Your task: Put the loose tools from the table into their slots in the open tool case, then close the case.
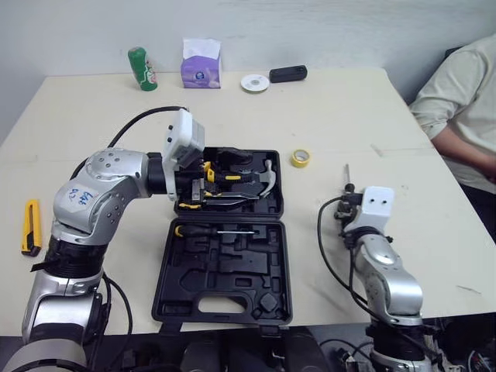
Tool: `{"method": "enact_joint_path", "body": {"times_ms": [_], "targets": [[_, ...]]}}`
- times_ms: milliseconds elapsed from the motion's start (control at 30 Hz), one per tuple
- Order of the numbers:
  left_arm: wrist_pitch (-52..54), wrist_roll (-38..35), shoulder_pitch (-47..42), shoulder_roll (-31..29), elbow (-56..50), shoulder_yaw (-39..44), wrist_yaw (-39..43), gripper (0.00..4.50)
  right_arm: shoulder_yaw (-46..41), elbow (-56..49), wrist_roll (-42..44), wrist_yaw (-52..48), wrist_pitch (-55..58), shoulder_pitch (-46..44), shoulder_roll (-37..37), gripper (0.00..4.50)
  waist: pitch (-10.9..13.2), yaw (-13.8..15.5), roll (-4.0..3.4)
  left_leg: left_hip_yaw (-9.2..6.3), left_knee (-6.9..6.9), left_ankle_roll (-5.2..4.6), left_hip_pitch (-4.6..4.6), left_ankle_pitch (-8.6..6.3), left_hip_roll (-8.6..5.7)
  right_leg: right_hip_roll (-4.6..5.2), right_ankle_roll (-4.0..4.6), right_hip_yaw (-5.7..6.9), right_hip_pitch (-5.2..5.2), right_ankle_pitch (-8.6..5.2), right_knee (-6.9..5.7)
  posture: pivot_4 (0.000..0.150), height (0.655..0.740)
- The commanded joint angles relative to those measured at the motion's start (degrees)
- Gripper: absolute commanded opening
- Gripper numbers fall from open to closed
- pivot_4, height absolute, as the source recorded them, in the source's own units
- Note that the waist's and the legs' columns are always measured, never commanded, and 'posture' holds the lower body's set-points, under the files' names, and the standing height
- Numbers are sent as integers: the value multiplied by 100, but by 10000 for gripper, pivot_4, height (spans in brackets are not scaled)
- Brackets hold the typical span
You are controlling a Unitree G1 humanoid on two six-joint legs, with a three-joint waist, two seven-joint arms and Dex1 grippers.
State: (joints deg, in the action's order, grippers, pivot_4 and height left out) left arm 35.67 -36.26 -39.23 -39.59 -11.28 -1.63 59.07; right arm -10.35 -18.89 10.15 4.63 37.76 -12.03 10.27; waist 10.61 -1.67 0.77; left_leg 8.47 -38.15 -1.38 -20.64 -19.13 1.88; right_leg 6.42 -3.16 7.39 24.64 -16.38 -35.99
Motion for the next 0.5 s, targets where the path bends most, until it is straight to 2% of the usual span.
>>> {"method": "enact_joint_path", "body": {"times_ms": [33, 133, 267, 400, 500], "targets": [[-86, -53, 353, -279, -311, 434, 64, 45000, -256, -450, 467, -748, 17, -237, 444, 11112, 0, -22, 0, 0, 0, 0, 0, 0, 0, 0, 0, -1, 1, 0, 1, 1500, 7316], [-57, -52, 790, -554, -480, 661, 108, 45000, -194, -447, 1024, -1675, 160, -523, 885, 11112, 0, -32, 0, -1, 0, 2, 6, 1, 1, -1, 2, -2, 1, -1, 5, 1500, 7316], [76, -125, 1600, -1116, -876, 1118, 217, 45000, 21, -308, 1954, -3065, 905, -1120, 1632, 11112, 2, -31, -1, 0, 2, 1, 9, 1, 2, 1, 3, -6, 2, -1, 4, 1500, 7316], [-217, 196, 2653, -1723, -1149, 1420, 552, 45000, 781, -283, 2344, -4588, 1089, -1597, 2475, 11112, 2, 6, 0, -5, 3, -6, 7, -4, 2, 4, 3, 1, -1, -2, 15, 1500, 7316], [-583, 517, 3290, -1997, -1171, 1510, 730, 45000, 1585, -360, 2385, -5472, 1059, -1905, 2772, 11112, 2, 21, 0, -4, 3, -12, 6, -8, 0, 12, 3, 5, -1, -2, 22, 1500, 7316]]}}
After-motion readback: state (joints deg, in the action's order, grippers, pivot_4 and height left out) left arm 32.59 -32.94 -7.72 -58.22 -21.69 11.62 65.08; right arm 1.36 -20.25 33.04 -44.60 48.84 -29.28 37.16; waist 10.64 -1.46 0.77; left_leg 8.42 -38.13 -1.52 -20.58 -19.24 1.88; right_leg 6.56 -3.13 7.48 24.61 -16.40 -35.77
